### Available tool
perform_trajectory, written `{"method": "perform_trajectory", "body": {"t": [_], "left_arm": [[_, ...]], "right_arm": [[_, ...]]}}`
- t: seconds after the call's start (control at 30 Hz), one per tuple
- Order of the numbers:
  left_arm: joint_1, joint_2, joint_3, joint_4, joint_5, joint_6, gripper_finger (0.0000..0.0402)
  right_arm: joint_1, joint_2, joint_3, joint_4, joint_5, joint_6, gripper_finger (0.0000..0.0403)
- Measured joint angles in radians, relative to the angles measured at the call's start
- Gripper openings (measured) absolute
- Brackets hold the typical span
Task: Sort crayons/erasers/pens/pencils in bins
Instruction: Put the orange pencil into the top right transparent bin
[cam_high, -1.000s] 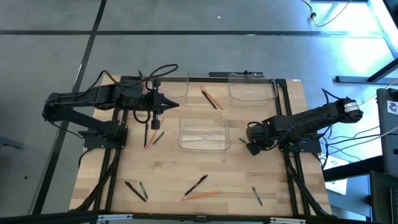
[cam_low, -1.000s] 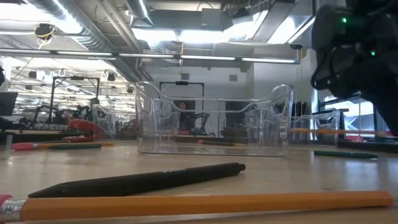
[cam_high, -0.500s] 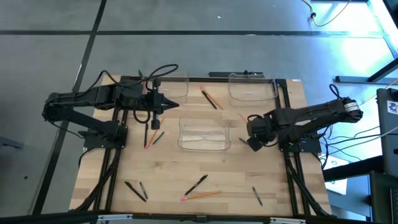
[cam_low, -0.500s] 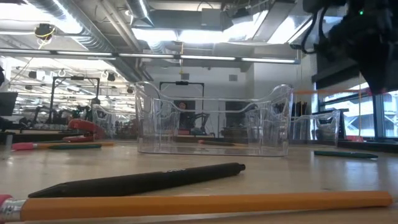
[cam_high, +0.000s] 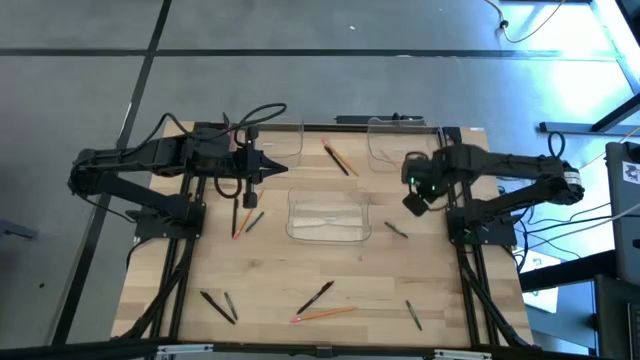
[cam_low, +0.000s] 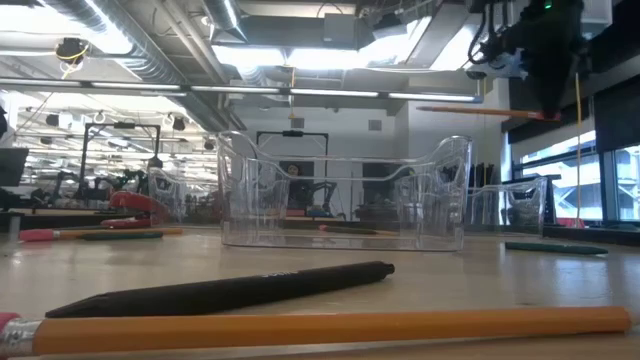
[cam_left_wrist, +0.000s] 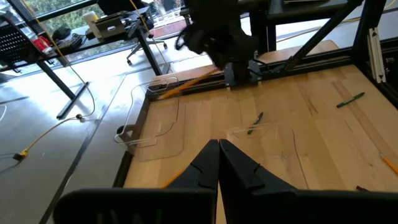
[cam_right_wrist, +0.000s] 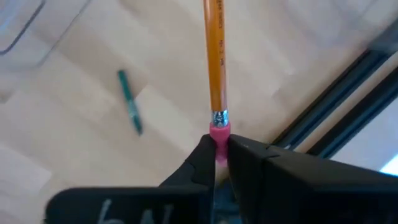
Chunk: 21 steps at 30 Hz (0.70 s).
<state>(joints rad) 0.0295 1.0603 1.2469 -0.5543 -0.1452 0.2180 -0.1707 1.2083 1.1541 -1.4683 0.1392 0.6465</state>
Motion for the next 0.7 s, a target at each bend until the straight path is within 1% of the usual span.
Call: {"method": "perform_trajectory", "body": {"t": [0.13, 0.2, 0.3, 0.4, 0.53, 0.7], "left_arm": [[0.0, 0.0, 0.0, 0.0, 0.0, 0.0, 0.0], [0.0, 0.0, 0.0, 0.0, 0.0, 0.0, 0.0], [0.0, 0.0, 0.0, 0.0, 0.0, 0.0, 0.0], [0.0, 0.0, 0.0, 0.0, 0.0, 0.0, 0.0], [0.0, 0.0, 0.0, 0.0, -0.003, 0.0, 0.0], [0.0, 0.0, 0.0, 0.0, -0.011, 0.0, 0.0]], "right_arm": [[-0.158, 0.0, 0.035, 0.007, 0.048, -0.179, 0.0033], [-0.241, 0.0, 0.042, 0.022, 0.055, -0.269, 0.0033], [-0.358, 0.004, 0.042, 0.071, 0.055, -0.399, 0.0033], [-0.454, 0.037, 0.042, 0.124, 0.073, -0.514, 0.0033], [-0.539, 0.126, 0.042, 0.183, 0.146, -0.632, 0.0033], [-0.607, 0.25, 0.042, 0.229, 0.155, -0.715, 0.0033]]}}
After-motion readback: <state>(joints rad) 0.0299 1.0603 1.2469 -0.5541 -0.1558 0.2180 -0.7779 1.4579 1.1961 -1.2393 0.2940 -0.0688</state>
